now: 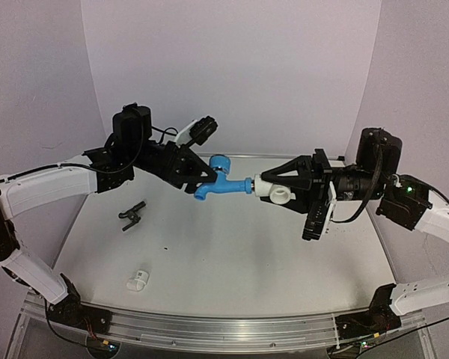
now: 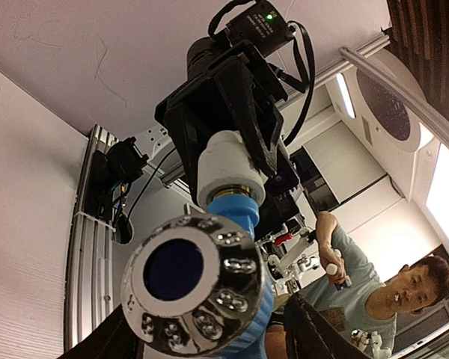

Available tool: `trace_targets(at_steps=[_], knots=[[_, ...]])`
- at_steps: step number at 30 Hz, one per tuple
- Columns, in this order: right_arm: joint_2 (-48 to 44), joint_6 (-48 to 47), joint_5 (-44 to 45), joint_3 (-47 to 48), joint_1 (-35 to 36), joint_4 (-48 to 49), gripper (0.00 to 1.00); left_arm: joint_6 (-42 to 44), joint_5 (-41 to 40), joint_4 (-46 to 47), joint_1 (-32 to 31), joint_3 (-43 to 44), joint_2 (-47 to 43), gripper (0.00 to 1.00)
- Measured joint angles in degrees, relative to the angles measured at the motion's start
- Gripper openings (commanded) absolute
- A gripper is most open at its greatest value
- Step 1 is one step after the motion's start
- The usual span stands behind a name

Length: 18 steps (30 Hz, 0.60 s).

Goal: Install the water faucets

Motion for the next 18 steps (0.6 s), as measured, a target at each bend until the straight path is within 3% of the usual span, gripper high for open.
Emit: trace_targets(at_steps=[5,11,18], knots=[[0.59,4.63,0.11,-0.22,0.55,2.10,0.00,2.12,-0.11,-0.94,-0.26,0.33,-0.17,0.55],[1.84,11.19,0.55,-0.22,1.14,4.24,0.00,3.43,-0.13,-2.05,-0.42,1.25,-0.24,0.43],[2.71,29.55,2.32,0.63,1.46,5.11,0.00,10.88,-3.85,-6.16,-0.70,1.40,-3.85,0.30]])
